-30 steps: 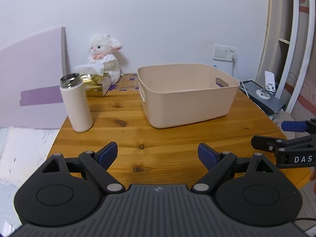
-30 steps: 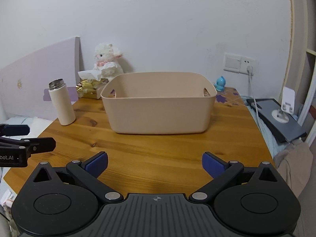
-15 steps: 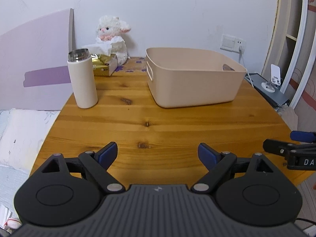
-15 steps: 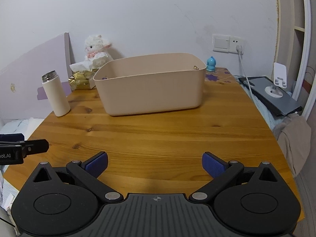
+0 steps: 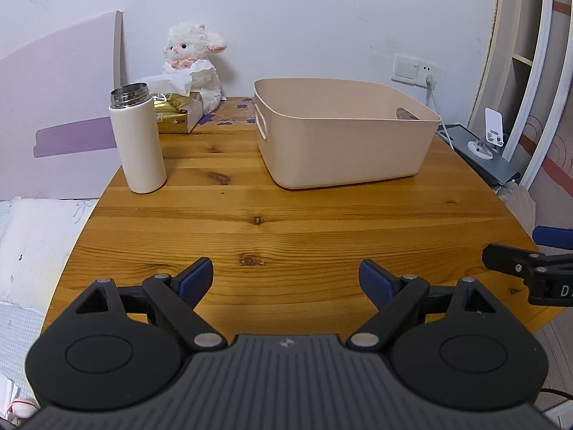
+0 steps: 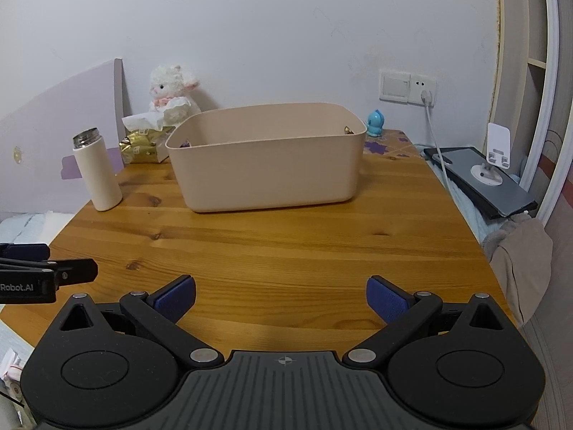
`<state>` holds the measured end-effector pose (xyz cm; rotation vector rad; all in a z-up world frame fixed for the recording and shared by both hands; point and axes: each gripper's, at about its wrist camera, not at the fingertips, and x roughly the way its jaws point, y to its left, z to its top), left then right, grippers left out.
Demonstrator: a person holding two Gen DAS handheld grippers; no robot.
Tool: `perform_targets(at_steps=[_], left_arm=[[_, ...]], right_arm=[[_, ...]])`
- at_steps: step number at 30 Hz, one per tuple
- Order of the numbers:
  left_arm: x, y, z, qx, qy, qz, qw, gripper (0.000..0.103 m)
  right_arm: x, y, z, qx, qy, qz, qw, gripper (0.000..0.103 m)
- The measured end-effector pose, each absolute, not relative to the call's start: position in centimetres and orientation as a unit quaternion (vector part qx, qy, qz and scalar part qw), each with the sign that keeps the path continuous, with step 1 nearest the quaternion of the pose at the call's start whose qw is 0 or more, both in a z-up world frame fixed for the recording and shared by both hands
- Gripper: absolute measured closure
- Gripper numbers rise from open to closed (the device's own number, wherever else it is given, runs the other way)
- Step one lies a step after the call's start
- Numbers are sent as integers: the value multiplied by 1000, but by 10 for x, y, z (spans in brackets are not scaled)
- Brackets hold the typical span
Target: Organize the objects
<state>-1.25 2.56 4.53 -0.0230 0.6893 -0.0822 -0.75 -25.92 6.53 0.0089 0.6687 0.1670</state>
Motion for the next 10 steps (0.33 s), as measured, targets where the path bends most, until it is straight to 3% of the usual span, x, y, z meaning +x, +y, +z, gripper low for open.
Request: perform_targets(at_steps=[10], left_arm=[[-8, 24, 46, -11, 336, -33, 941, 9]], right_arm=[[2, -261, 55, 8, 343, 81, 936, 0]])
